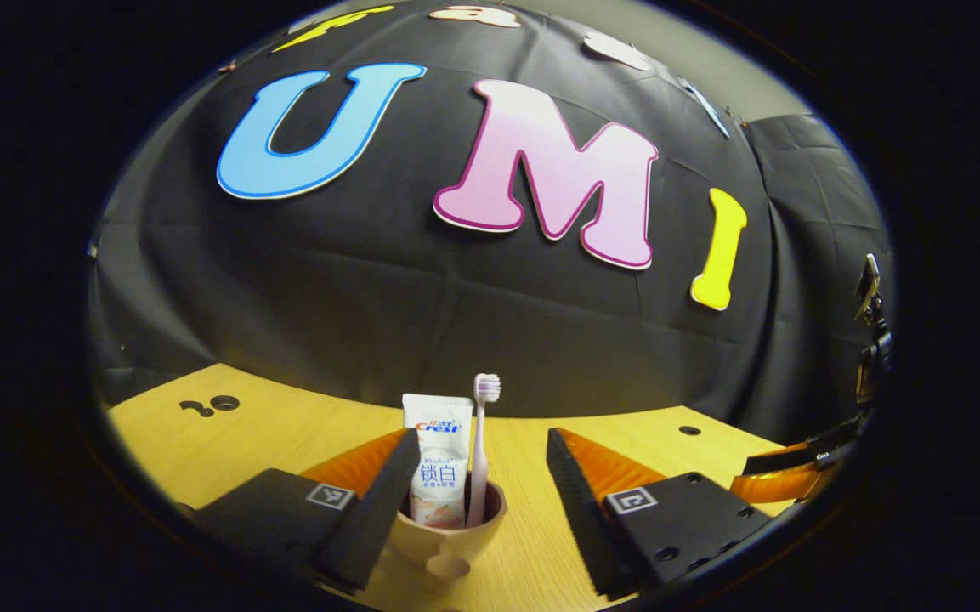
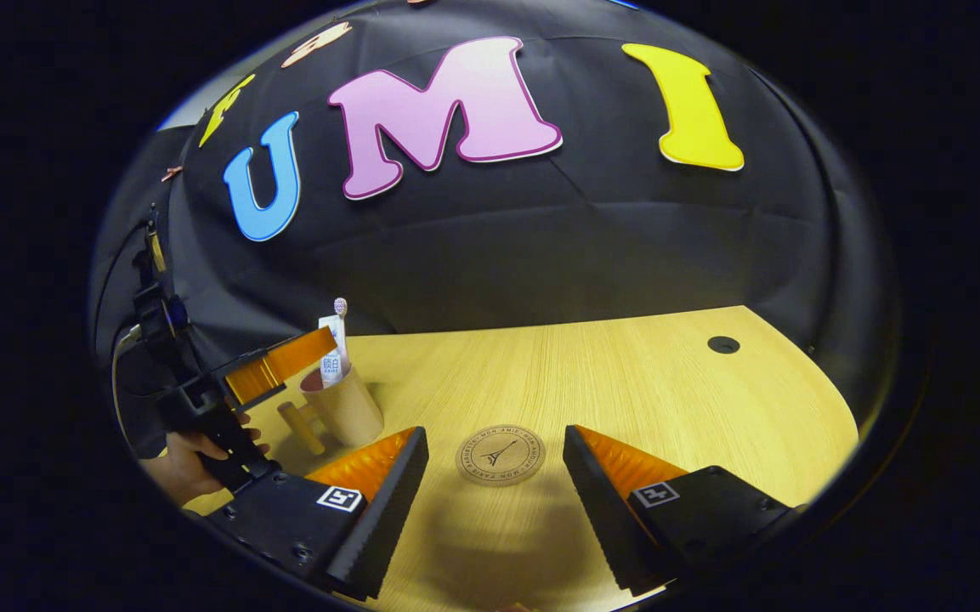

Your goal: Put the toothbrush and toothpaste on the desktop into the cup, then pick up the cup and place it on the coaster on the desktop.

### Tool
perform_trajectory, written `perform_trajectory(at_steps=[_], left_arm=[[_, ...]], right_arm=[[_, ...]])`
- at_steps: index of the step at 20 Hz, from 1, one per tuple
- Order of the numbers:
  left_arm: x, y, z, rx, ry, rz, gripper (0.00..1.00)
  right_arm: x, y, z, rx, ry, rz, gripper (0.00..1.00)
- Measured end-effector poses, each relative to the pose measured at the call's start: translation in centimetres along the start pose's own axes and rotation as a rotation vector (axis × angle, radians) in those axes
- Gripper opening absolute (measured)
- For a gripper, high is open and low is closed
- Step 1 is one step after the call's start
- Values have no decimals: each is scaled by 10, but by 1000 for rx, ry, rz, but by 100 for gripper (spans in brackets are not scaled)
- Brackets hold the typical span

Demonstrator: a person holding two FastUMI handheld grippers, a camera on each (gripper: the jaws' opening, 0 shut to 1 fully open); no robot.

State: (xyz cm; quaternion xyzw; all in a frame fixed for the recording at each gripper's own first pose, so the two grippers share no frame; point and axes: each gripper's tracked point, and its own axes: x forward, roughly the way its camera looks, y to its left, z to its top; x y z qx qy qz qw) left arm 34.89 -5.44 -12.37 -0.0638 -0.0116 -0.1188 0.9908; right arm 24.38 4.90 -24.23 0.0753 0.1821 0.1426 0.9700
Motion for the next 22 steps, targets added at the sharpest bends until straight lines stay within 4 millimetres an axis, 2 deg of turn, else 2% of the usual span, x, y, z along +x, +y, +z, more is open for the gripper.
perform_trajectory(at_steps=[2,5,8,15,18,22], left_arm=[[-11,-6,2,-15,19,-1,97],[-26,-3,5,-17,55,38,97],[-37,2,12,-17,92,67,97],[-44,34,24,-71,261,162,97],[-41,38,21,-94,377,159,97],[-43,33,-3,-99,598,129,98]], right_arm=[[-1,-1,-2,6,10,-2,98],[-3,-4,-6,26,34,-7,98],[-9,-10,-2,35,36,-19,98],[-31,-35,6,66,63,-65,98],[-43,-49,12,90,68,-85,98],[-63,-66,19,92,100,-85,98]])
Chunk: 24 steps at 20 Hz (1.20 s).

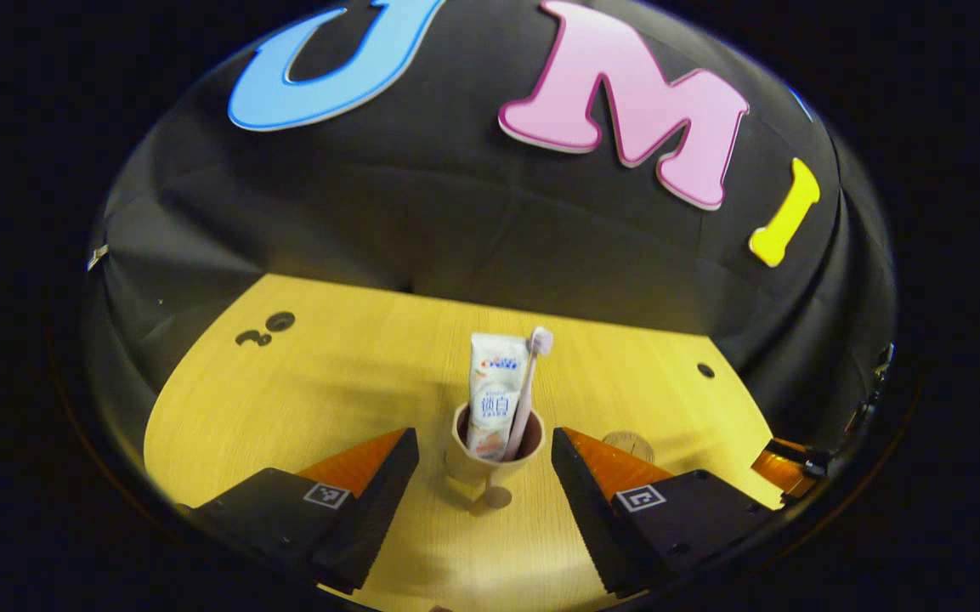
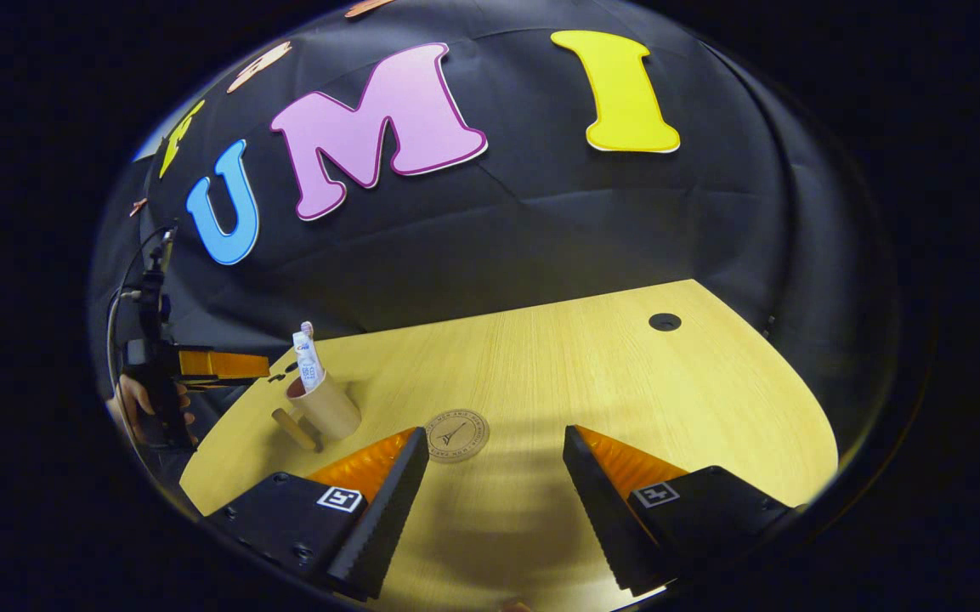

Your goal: Put the toothbrush and toothpaste on the desktop into the cup, then pick up the cup and place it on the coaster on the desktop.

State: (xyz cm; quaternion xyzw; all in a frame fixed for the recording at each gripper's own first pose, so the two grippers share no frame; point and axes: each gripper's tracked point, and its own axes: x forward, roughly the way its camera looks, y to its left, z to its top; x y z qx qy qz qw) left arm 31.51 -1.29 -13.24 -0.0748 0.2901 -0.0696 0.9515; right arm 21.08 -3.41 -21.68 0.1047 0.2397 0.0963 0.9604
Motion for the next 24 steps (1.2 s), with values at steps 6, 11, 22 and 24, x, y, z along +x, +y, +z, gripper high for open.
perform_trajectory(at_steps=[6,11,22,24], left_arm=[[21,4,-44,62,259,13,98],[47,0,-70,125,405,14,97],[94,7,-91,232,588,95,77],[95,7,-94,210,613,100,65]], right_arm=[[-33,-30,7,41,-3,-44,98],[-39,-50,-10,142,31,-93,98],[-54,-107,-15,232,14,-233,98],[-54,-112,-17,242,15,-245,98]])
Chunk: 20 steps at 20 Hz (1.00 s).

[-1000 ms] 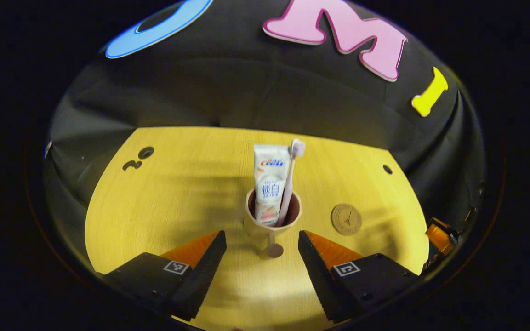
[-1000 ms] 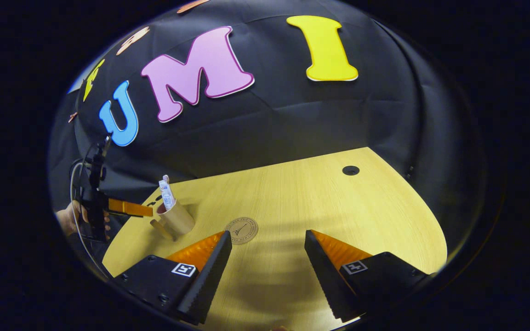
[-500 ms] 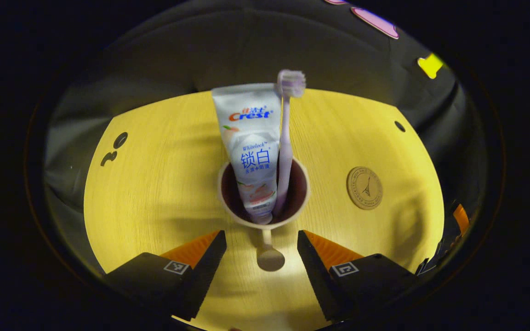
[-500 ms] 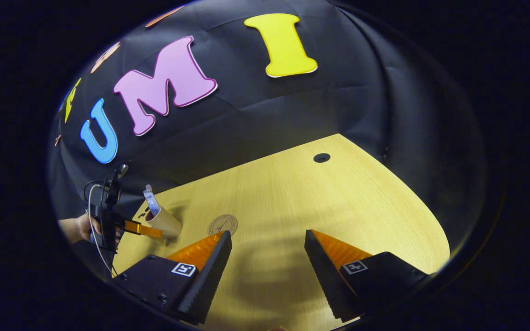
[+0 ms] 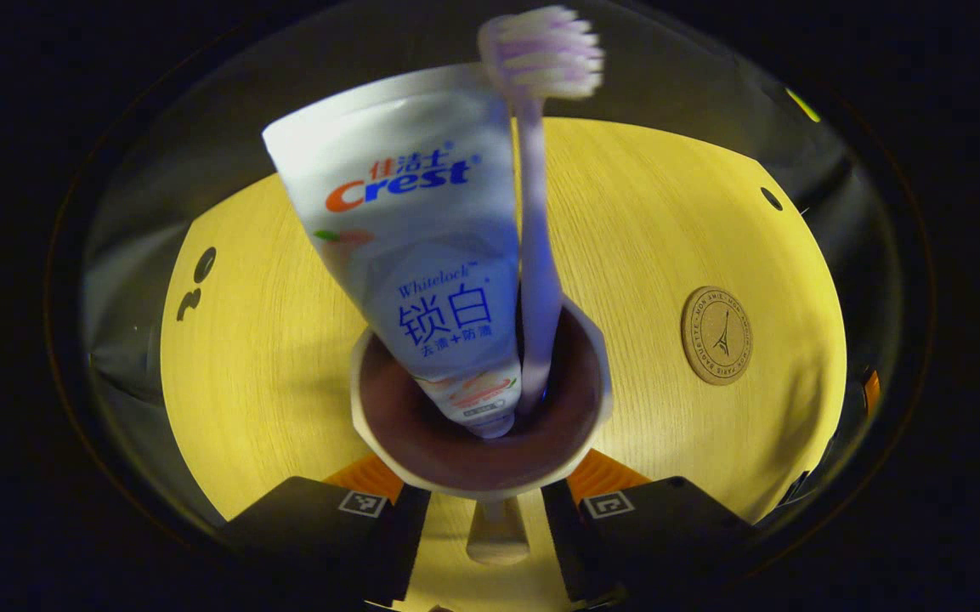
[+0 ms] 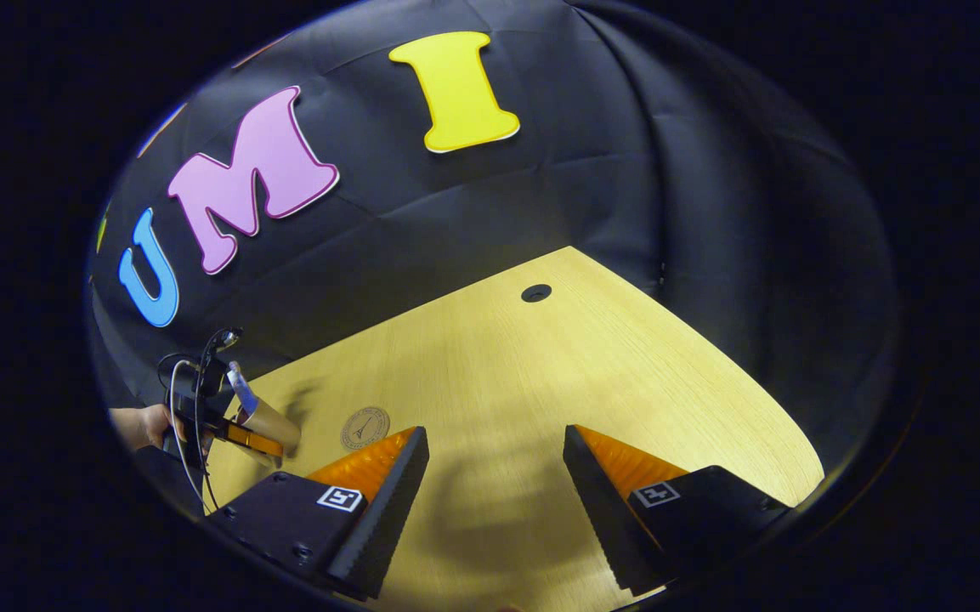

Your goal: Put the toothbrush and toothpaste on the desktop into the cup, then pick up the cup and place it on the coaster on the desktop.

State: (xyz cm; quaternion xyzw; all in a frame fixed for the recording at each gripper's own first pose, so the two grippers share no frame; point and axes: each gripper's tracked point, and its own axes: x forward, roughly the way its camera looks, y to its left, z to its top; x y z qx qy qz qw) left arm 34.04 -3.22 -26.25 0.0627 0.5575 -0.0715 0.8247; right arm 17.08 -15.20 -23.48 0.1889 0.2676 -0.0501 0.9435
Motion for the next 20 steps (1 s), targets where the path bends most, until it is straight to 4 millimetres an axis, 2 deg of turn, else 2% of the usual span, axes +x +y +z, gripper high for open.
perform_trajectory(at_steps=[2,3,4,5,6,7,8,12,17,18,20], left_arm=[[2,2,-5,-14,35,5,67],[0,1,-7,-22,52,6,59],[-3,1,-6,-24,44,-5,34],[2,-1,-8,-21,48,-6,29],[1,-2,-8,-20,41,-15,39],[0,-5,-7,-30,31,-30,38],[0,-10,-5,-45,18,-50,33],[-16,-11,6,-5,-40,-35,33],[-31,-50,20,97,-65,-67,33],[-31,-62,22,113,-68,-79,37],[-29,-89,26,141,-65,-110,32]], right_arm=[[2,-3,-2,-1,12,-6,98],[4,-3,-4,0,19,-6,98],[4,-2,-4,4,23,-4,98],[5,1,-5,5,25,0,98],[6,3,-6,5,26,5,98],[5,5,-6,5,28,11,98],[6,8,-7,3,32,17,98],[2,14,-9,-8,40,31,98],[-4,9,-6,-16,23,26,98],[-5,6,-5,-26,13,19,98],[-9,-3,-7,-56,8,3,98]])
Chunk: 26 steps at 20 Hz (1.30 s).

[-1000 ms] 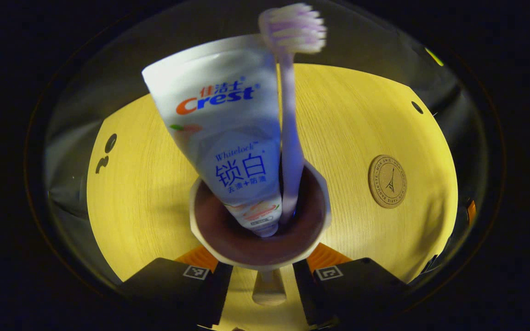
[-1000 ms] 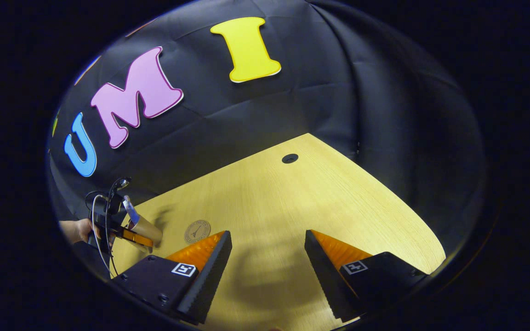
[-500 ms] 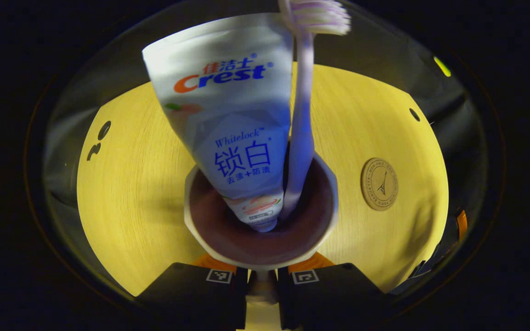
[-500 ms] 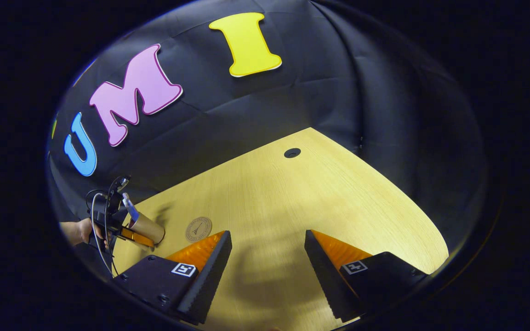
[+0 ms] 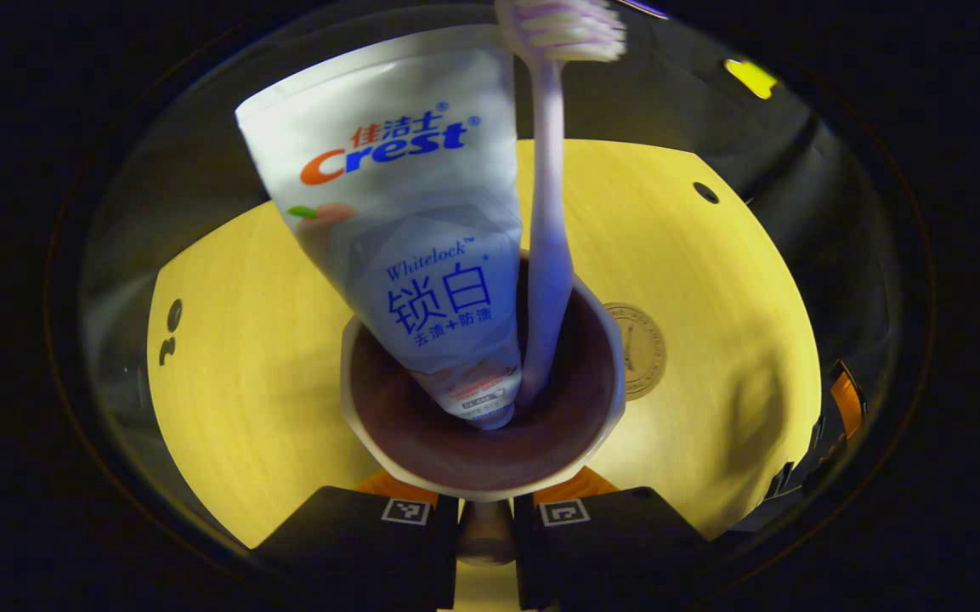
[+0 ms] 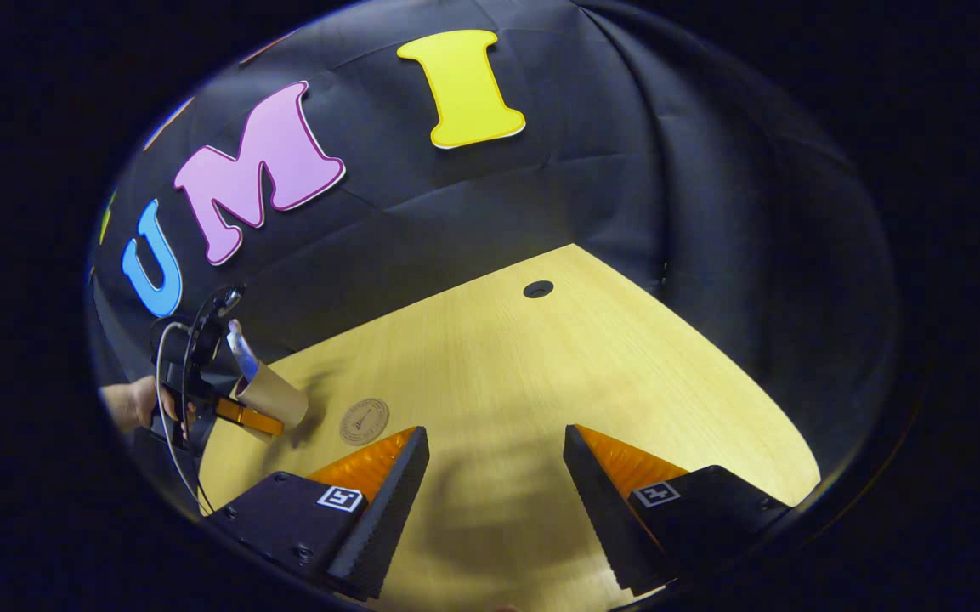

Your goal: Put the toothbrush and toothpaste on the desktop into the cup, then pick up the cup and place it on the coaster on the desktop.

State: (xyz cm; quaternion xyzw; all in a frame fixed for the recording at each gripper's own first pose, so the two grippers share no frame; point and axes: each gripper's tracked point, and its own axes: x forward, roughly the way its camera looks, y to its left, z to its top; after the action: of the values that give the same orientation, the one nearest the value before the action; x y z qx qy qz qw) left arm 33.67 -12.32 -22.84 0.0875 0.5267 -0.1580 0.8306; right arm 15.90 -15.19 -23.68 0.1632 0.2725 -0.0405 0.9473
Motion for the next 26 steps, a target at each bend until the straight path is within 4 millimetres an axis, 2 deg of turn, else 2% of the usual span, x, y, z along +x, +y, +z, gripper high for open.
perform_trajectory(at_steps=[2,5,8,9,10,16,19,20,21,22,25,26], left_arm=[[7,-18,7,46,6,-6,37],[17,-47,14,82,11,-30,28],[25,-69,18,120,23,-35,37],[29,-74,18,132,28,-36,33],[32,-79,17,144,36,-34,33],[43,-96,13,183,74,-9,33],[46,-96,10,199,92,12,33],[48,-98,12,197,95,19,38],[47,-97,10,195,106,33,33],[47,-95,10,194,112,45,39],[46,-99,6,181,112,49,40],[42,-101,9,180,93,49,53]], right_arm=[[-8,-9,-3,-12,-2,-13,98],[-20,-23,-7,-5,-5,-36,98],[-30,-36,-13,2,4,-54,98],[-33,-39,-14,5,5,-57,98],[-37,-41,-14,5,1,-60,98],[-50,-55,-23,23,11,-80,98],[-54,-57,-26,23,16,-82,98],[-56,-57,-26,23,13,-80,98],[-58,-56,-26,22,12,-77,98],[-60,-55,-26,20,11,-73,98],[-63,-52,-26,16,5,-70,98],[-67,-51,-25,13,3,-70,98]])
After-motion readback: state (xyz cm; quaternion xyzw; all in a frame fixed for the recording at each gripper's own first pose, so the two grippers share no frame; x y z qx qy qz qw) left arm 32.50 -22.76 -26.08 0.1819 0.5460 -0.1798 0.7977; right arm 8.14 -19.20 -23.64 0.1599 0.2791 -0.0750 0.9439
